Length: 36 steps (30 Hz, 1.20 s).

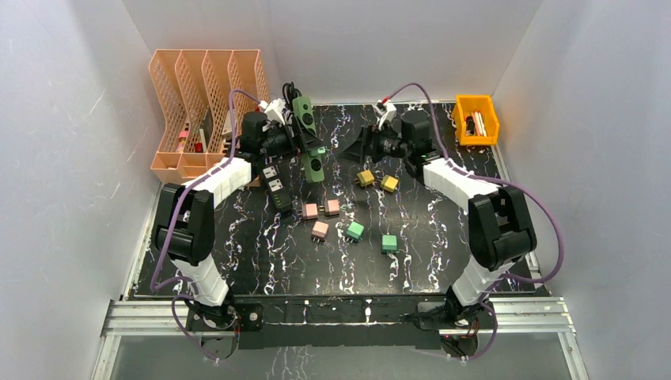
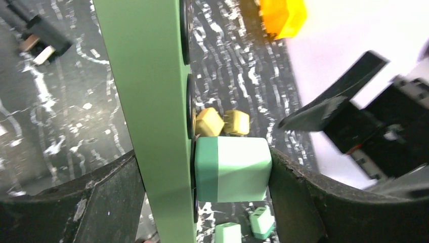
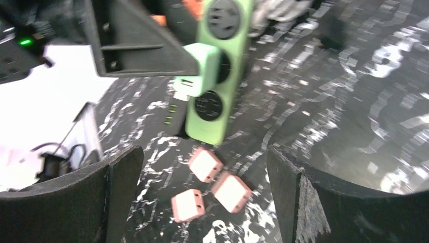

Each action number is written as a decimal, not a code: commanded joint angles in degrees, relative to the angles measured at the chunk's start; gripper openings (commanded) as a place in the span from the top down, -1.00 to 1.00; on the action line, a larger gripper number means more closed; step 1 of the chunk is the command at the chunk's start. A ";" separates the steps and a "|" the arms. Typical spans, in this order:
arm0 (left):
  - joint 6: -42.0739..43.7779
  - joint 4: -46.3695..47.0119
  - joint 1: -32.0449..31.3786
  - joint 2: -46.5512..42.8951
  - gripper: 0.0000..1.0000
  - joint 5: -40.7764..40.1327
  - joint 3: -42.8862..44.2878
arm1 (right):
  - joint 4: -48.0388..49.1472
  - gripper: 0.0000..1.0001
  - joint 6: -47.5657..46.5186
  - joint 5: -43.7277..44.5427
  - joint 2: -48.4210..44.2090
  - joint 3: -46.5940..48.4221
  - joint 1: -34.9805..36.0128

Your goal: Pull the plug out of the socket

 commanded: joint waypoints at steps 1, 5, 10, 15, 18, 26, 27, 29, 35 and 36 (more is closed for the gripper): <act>-10.08 17.38 -0.30 -0.37 0.07 8.19 1.71 | 12.34 -0.97 5.53 -13.76 6.39 3.22 1.44; -15.28 22.25 -0.36 -0.07 0.07 10.13 1.62 | 16.11 -0.94 9.25 -16.59 10.76 6.05 2.58; -19.68 26.48 -0.35 -0.03 0.07 11.95 1.30 | 17.99 -0.92 10.80 -16.41 13.14 8.25 3.05; -24.94 32.17 -0.34 0.59 0.07 13.14 -0.02 | 22.87 -0.85 14.79 -18.13 15.55 9.11 3.08; -24.75 32.88 -0.36 0.31 0.07 13.08 -0.17 | 28.03 -0.41 19.25 -20.71 17.21 9.23 3.04; -22.87 32.78 -0.23 0.02 -0.72 11.54 -0.37 | 36.72 1.00 27.41 -25.43 18.80 8.64 3.03; -22.72 32.68 -0.15 0.27 -0.76 11.44 -0.26 | 37.06 1.00 27.67 -25.82 18.62 8.51 3.09; -22.64 32.56 -0.07 0.88 -0.78 11.12 -0.07 | 37.78 1.00 27.99 -26.70 18.14 8.50 3.06; -22.35 32.59 0.33 1.94 -0.81 9.19 0.08 | 42.30 1.00 31.51 -28.73 17.55 8.61 3.09; -22.37 32.60 0.38 2.03 -0.81 9.00 0.05 | 43.30 1.00 32.23 -28.87 17.55 8.56 3.11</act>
